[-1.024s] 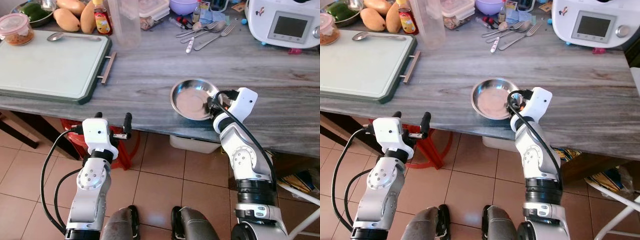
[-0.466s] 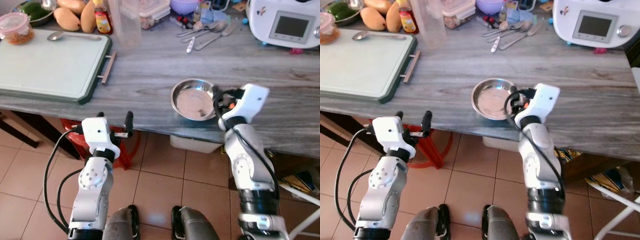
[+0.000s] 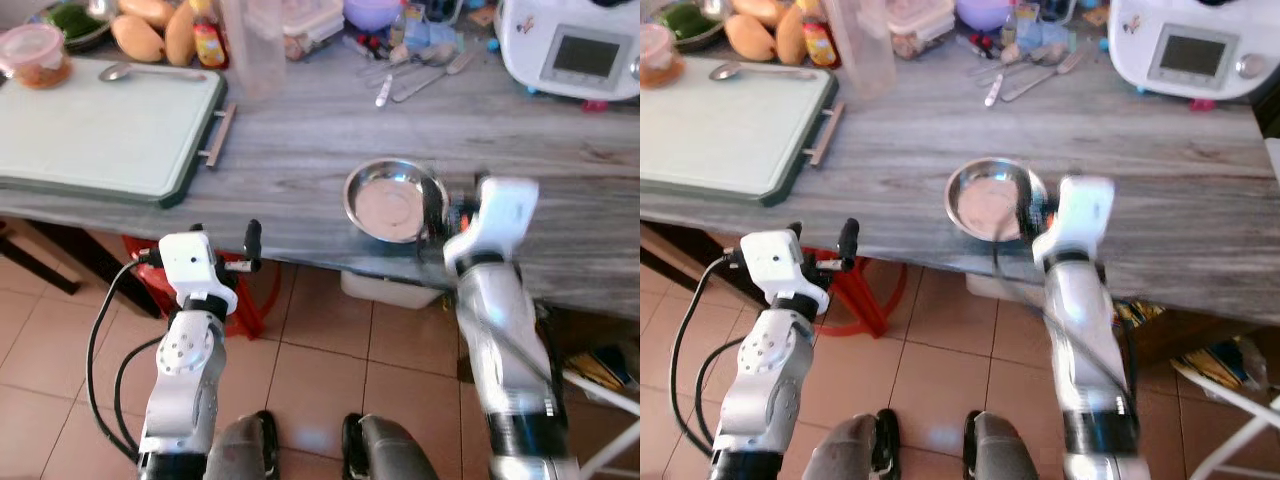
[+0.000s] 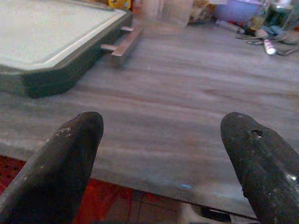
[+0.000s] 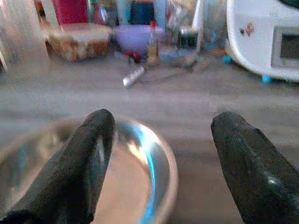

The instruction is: Setting the table

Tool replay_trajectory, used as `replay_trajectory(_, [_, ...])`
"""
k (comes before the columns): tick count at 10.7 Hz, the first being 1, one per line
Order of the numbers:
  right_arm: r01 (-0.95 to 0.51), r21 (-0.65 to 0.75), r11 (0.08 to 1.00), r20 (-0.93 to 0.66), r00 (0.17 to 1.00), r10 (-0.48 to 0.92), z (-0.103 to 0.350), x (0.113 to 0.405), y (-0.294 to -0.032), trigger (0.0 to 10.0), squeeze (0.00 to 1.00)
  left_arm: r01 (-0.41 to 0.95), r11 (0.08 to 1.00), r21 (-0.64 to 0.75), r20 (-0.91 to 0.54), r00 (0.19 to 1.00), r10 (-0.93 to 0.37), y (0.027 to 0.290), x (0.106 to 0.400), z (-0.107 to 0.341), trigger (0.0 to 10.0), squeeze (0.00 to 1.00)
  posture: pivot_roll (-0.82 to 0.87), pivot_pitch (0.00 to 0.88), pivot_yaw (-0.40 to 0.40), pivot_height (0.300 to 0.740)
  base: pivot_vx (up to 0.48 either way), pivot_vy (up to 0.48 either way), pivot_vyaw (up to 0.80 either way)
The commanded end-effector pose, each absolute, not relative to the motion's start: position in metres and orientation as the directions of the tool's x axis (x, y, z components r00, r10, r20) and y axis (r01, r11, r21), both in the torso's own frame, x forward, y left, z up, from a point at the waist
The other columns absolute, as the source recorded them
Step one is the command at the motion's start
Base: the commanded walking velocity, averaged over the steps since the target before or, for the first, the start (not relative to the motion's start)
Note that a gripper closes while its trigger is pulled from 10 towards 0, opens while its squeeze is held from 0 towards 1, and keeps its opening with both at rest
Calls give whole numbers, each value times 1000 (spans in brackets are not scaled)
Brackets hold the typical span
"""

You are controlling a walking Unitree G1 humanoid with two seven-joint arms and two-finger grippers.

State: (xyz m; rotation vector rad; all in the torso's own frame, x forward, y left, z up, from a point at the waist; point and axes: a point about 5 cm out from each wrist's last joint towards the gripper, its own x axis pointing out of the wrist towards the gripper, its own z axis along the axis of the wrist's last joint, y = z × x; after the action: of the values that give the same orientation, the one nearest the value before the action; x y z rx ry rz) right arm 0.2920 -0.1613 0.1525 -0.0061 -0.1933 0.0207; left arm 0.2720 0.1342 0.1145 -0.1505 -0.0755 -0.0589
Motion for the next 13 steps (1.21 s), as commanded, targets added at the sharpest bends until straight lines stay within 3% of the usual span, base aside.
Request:
replay_trajectory(1, [-23, -23, 999, 213, 977, 27, 154, 289, -162, 10000, 1000, 56, 988, -144, 75, 996, -46, 133, 273, 112, 10000, 0, -30, 89, -16, 740, 0, 0, 0])
replay_trajectory(2, [-32, -23, 999, 194, 980, 36, 148, 288, -161, 10000, 1000, 63, 989, -134, 76, 996, -53, 132, 275, 110, 10000, 0, -26, 83, -13, 740, 0, 0, 0])
replay_trajectory(3, [-42, -42, 998, 198, 979, 50, 148, 288, -159, 10000, 714, 40, 992, -117, 71, 997, -32, 139, 271, 111, 10000, 0, 0, 74, 6, 740, 0, 0, 0])
replay_trajectory(4, [-34, -52, 998, 196, 980, 44, 146, 286, -162, 10000, 0, 6, 994, -105, 65, 998, 0, 147, 268, 111, 10000, 0, 10, 66, 9, 740, 0, 0, 0])
replay_trajectory(7, [7, -48, 999, 127, 992, -1, 124, 280, -168, 10000, 0, -139, 986, -94, -22, 990, 137, 174, 252, 92, 10000, 0, 37, 35, 37, 740, 0, 0, 0])
replay_trajectory(13, [-32, 3, 999, 117, 993, 31, 113, 287, -148, 10000, 0, -121, 984, -128, -64, 991, 114, 167, 262, 81, 10000, 0, 53, 64, 54, 740, 0, 0, 0])
